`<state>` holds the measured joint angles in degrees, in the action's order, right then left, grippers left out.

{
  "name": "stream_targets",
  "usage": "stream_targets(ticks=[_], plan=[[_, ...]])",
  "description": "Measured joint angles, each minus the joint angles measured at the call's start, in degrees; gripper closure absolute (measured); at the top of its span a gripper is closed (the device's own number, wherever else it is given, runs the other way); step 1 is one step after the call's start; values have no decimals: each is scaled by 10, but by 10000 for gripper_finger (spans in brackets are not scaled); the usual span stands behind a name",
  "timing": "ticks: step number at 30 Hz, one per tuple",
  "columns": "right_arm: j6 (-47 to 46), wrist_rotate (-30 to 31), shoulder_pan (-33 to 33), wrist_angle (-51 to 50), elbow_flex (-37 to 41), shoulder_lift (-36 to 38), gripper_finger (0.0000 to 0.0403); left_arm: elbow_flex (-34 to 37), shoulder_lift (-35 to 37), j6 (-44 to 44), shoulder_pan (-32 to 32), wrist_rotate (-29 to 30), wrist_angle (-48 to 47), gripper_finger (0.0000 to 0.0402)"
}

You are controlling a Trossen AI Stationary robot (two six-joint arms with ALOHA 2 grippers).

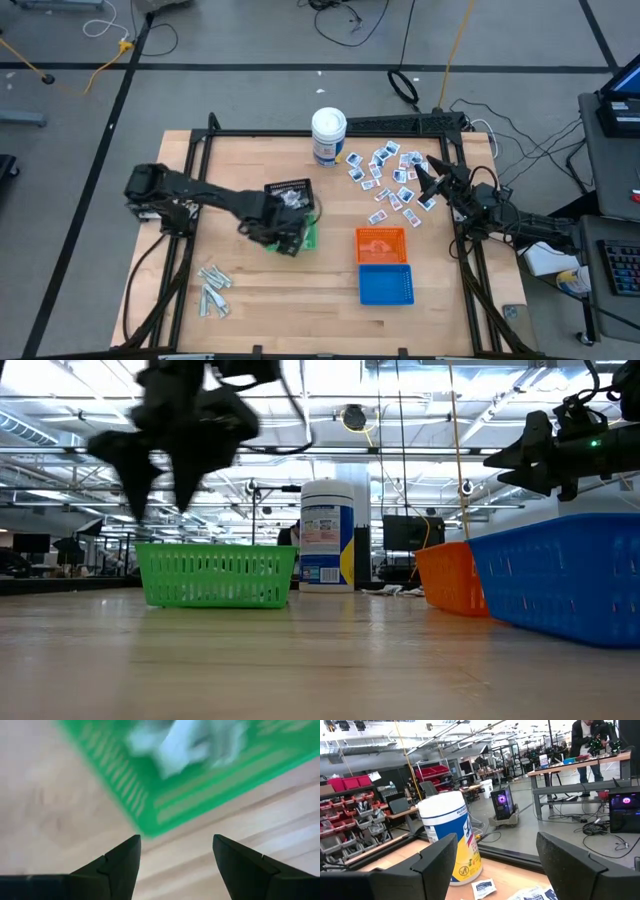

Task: Pick & Place First Aid Supplies
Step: Put the green bandage into the green bin

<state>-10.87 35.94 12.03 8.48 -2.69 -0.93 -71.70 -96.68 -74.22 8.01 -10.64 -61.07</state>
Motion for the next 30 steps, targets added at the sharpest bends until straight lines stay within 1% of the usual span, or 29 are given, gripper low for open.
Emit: stream_targets(ticks=[4, 7, 12, 17, 22, 25, 30], plan=[[0, 0, 0, -1, 0, 0, 135, 66, 42, -73, 36, -17, 15, 156], [0, 0, 0, -1, 0, 0, 136, 109, 72, -124, 62, -20, 17, 152], [0, 0, 0, -1, 0, 0, 136, 166, 116, -195, 97, -38, 20, 147], [0, 0, 0, -1, 0, 0, 136, 214, 149, -256, 127, -55, 51, 147], [0, 0, 0, 0, 0, 0, 136, 244, 163, -298, 150, -62, 72, 147], [0, 0, 0, 0, 0, 0, 135, 264, 163, -313, 162, -78, 89, 147], [0, 0, 0, -1, 0, 0, 135, 287, 163, -338, 177, -80, 117, 147]])
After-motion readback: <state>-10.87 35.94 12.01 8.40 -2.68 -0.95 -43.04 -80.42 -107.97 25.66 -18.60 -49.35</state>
